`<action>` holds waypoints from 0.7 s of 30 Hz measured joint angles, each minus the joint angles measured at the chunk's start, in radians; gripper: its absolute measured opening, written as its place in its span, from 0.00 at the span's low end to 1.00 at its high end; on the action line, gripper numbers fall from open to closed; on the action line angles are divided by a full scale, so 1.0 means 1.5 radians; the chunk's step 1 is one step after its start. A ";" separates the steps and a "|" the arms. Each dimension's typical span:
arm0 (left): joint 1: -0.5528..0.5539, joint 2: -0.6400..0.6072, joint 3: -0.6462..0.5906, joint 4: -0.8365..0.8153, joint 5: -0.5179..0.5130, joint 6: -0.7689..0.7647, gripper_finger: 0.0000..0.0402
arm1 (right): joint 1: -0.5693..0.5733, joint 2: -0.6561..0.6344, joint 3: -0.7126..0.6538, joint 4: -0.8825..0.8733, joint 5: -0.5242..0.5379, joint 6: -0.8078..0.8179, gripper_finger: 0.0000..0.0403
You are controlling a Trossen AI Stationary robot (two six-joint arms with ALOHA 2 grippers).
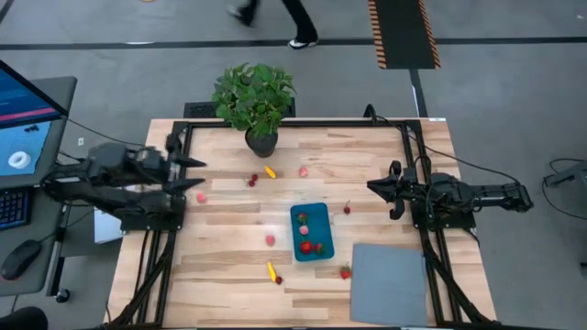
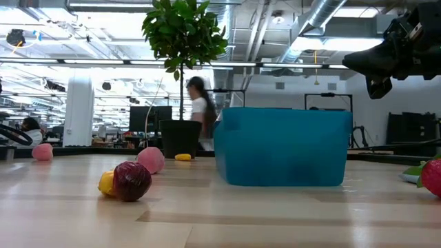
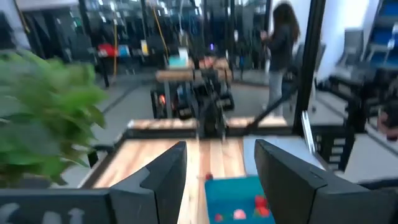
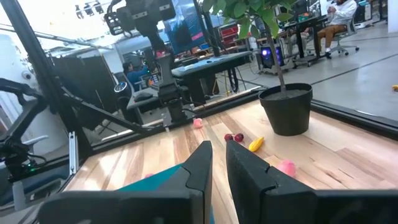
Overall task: Pick and placing Produce into tupperware
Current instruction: Put the strawberry into the blue bin
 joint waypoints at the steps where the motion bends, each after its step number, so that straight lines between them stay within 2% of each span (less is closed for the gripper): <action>1: 0.000 -0.017 0.000 -0.004 0.000 0.000 0.45 | 0.000 0.000 0.000 0.000 0.000 0.000 0.17; 5: 0.000 -0.085 -0.025 -0.006 -0.009 0.000 0.45 | 0.000 0.000 0.000 0.000 0.000 0.000 0.17; 8: 0.000 -0.140 -0.093 0.017 -0.029 -0.009 0.45 | 0.000 0.000 0.000 0.000 0.000 -0.018 0.17; 12: 0.000 -0.212 -0.191 0.093 -0.018 -0.036 0.45 | 0.001 0.000 0.000 0.000 0.000 -0.044 0.17; 15: 0.000 -0.258 -0.252 0.099 -0.027 -0.048 0.45 | 0.001 0.000 0.000 0.000 0.000 -0.045 0.17; 17: 0.000 -0.269 -0.284 0.108 -0.045 -0.059 0.45 | 0.001 0.000 0.000 0.000 0.000 -0.046 0.17; 21: 0.000 -0.256 -0.329 0.149 -0.039 -0.072 0.45 | 0.001 0.000 0.000 0.001 0.000 -0.040 0.17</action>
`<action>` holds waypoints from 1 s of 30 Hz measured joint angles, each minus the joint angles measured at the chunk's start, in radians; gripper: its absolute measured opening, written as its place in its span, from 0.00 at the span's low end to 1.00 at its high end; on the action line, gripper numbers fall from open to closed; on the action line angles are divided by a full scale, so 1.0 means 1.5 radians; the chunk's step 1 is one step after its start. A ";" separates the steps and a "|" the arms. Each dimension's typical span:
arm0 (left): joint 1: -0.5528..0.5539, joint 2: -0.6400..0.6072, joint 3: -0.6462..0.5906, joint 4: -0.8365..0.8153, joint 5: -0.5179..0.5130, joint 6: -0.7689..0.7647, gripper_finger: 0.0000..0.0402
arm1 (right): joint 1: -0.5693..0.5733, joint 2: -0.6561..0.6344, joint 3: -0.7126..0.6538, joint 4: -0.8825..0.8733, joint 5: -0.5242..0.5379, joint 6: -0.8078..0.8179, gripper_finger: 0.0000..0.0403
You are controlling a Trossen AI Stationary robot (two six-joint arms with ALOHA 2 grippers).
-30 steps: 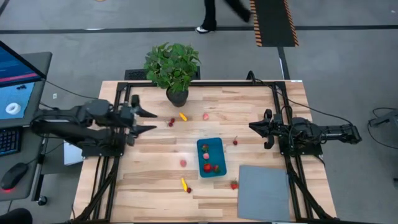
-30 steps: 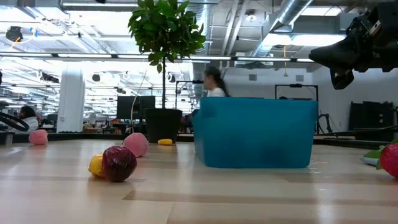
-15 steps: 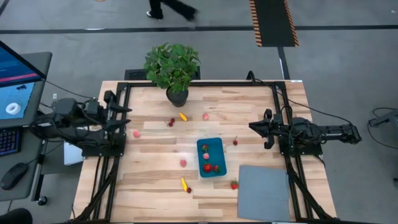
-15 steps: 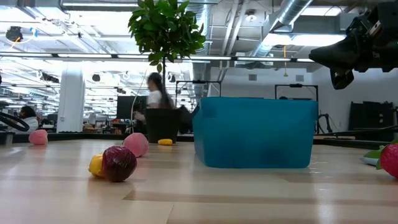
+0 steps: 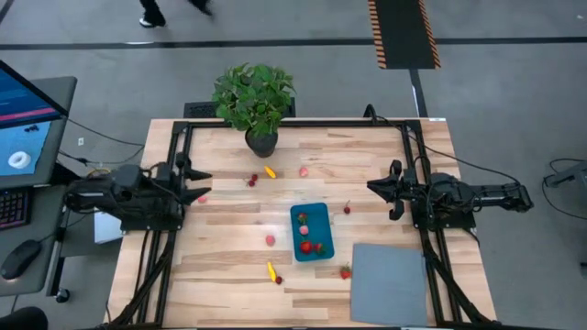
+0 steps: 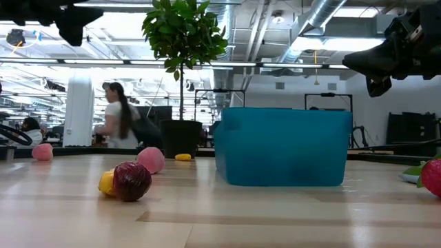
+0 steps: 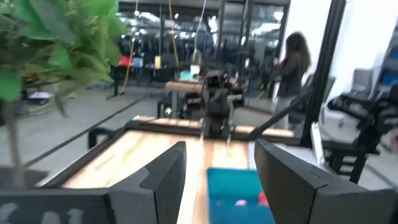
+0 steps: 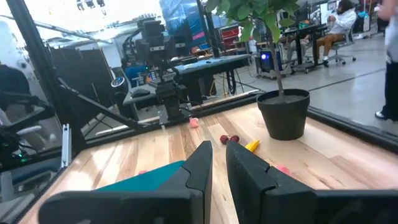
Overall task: Pick and placing Produce into tupperware
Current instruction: Put the strawberry into the blue bin
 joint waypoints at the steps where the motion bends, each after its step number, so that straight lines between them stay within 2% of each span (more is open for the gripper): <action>1: 0.000 0.002 -0.014 0.017 0.000 -0.002 0.45 | 0.000 0.000 0.000 0.001 0.000 0.008 0.17; 10: 0.000 -0.010 -0.115 0.094 0.004 -0.029 0.45 | 0.005 0.000 0.000 0.000 -0.006 0.008 0.17; 22: 0.000 -0.011 -0.179 0.125 0.011 -0.056 0.45 | 0.038 0.002 0.000 -0.002 -0.016 -0.001 0.17; 30: 0.000 -0.011 -0.206 0.176 0.018 -0.065 0.45 | 0.097 0.105 0.000 0.012 -0.028 0.035 0.17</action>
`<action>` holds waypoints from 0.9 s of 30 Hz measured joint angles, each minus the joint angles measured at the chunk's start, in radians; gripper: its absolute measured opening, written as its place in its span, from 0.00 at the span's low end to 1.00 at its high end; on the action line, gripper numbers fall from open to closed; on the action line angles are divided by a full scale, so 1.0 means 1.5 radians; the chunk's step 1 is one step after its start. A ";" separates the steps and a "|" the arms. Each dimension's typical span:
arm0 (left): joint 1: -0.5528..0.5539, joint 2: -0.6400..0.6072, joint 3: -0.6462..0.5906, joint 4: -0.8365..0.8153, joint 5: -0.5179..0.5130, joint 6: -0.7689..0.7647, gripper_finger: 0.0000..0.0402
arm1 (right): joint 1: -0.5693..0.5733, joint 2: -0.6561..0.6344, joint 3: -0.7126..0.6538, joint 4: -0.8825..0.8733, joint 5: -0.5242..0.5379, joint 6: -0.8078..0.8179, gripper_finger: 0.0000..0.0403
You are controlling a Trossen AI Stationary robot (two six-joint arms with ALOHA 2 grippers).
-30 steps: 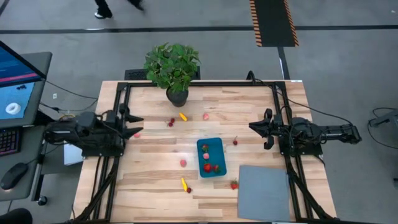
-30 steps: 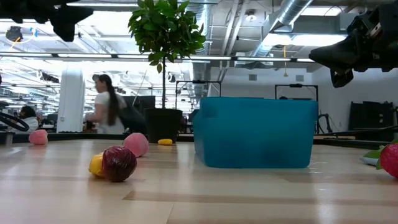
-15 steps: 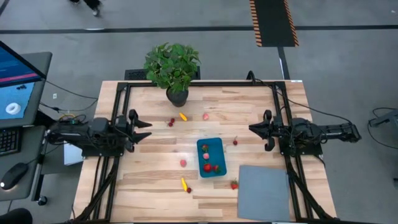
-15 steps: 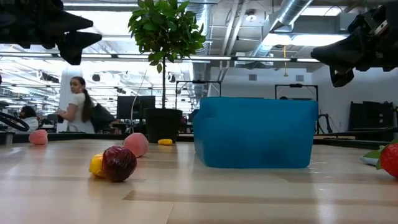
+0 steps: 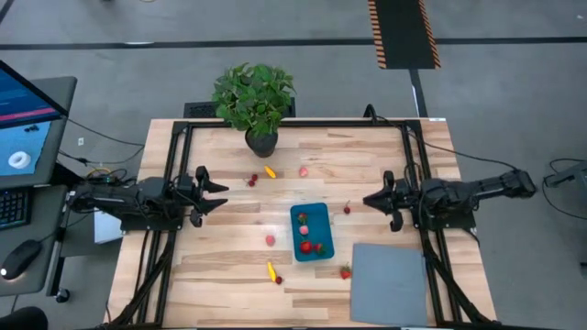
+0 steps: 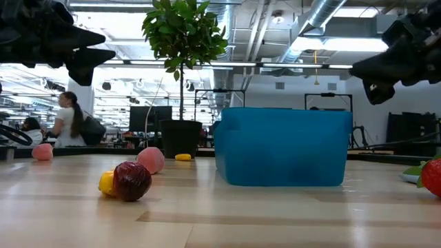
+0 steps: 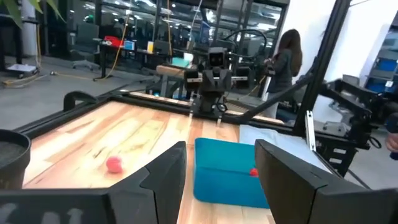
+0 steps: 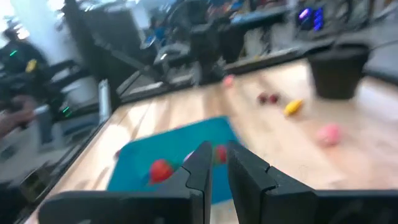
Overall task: Pick and placing Produce into tupperware
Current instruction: Put the strawberry into the blue bin
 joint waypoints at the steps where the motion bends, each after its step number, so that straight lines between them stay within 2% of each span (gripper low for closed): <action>1: 0.000 0.000 0.000 -0.001 -0.001 0.001 0.45 | 0.011 0.016 0.000 0.011 -0.003 0.006 0.17; 7: 0.000 0.001 -0.001 -0.018 0.011 -0.014 0.45 | 0.074 0.120 0.002 0.091 -0.007 0.046 0.17; 15: 0.000 0.001 -0.001 -0.018 0.012 -0.025 0.45 | 0.161 0.308 0.074 0.108 -0.007 0.052 0.17; 22: 0.000 0.001 -0.002 -0.018 0.011 -0.040 0.45 | 0.202 0.517 0.155 0.107 -0.023 -0.004 0.18; 27: 0.000 0.001 -0.002 -0.018 0.012 -0.053 0.45 | 0.200 0.654 0.216 0.104 -0.025 -0.072 0.25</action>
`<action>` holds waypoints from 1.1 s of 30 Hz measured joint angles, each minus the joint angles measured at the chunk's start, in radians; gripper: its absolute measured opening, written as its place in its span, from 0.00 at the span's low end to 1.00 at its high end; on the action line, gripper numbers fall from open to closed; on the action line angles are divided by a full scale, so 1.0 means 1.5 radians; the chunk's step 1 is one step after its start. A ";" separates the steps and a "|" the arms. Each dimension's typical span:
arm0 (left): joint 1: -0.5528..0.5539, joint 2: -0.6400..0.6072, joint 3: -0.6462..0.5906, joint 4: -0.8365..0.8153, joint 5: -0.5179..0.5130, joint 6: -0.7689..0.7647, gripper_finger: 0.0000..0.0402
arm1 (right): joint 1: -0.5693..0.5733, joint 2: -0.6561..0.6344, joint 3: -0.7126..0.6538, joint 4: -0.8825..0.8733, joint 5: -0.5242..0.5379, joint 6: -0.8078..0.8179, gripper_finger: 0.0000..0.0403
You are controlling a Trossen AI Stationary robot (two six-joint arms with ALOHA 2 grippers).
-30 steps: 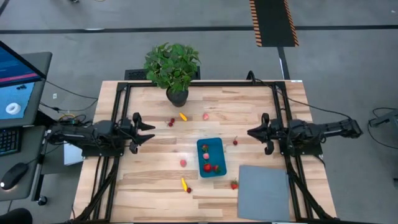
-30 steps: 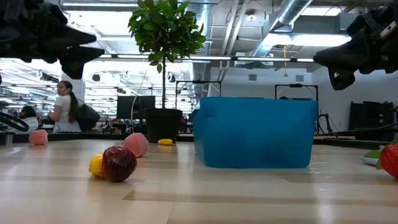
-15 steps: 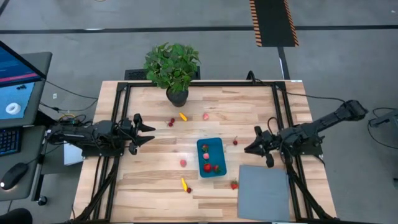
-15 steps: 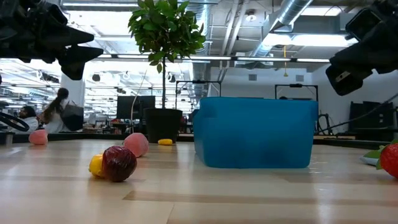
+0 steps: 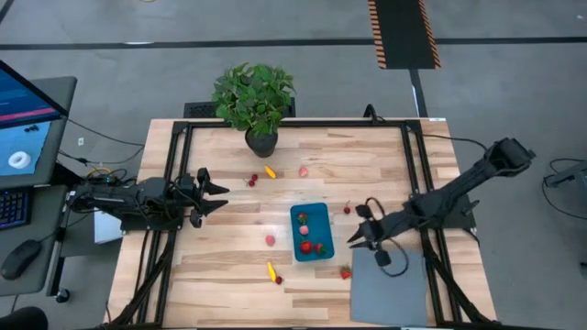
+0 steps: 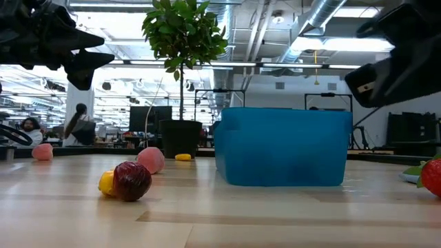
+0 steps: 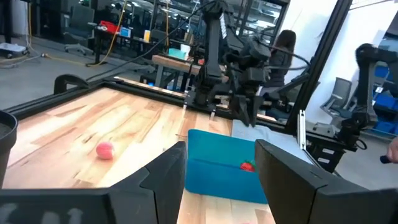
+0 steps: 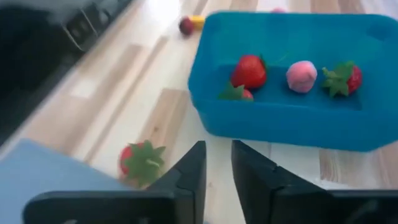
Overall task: Pick and placing Produce into tupperware
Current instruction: Put the strawberry into the blue bin
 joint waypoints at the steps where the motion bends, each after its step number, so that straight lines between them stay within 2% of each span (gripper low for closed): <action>1: 0.000 0.000 0.000 0.000 0.000 -0.003 0.45 | -0.001 0.024 0.014 -0.004 0.000 -0.009 0.27; 6: 0.000 0.000 0.000 0.000 0.000 -0.007 0.45 | 0.001 0.123 0.088 -0.095 -0.026 -0.053 0.35; 11: 0.000 0.000 -0.001 -0.001 0.004 -0.013 0.45 | 0.013 0.183 0.144 -0.168 -0.067 -0.070 0.38; 18: 0.000 0.000 -0.001 -0.001 0.004 -0.013 0.45 | 0.022 0.199 0.171 -0.189 -0.108 -0.081 0.34; 33: 0.000 0.000 -0.001 -0.001 0.004 -0.013 0.45 | 0.021 0.225 0.171 -0.155 -0.135 -0.046 0.32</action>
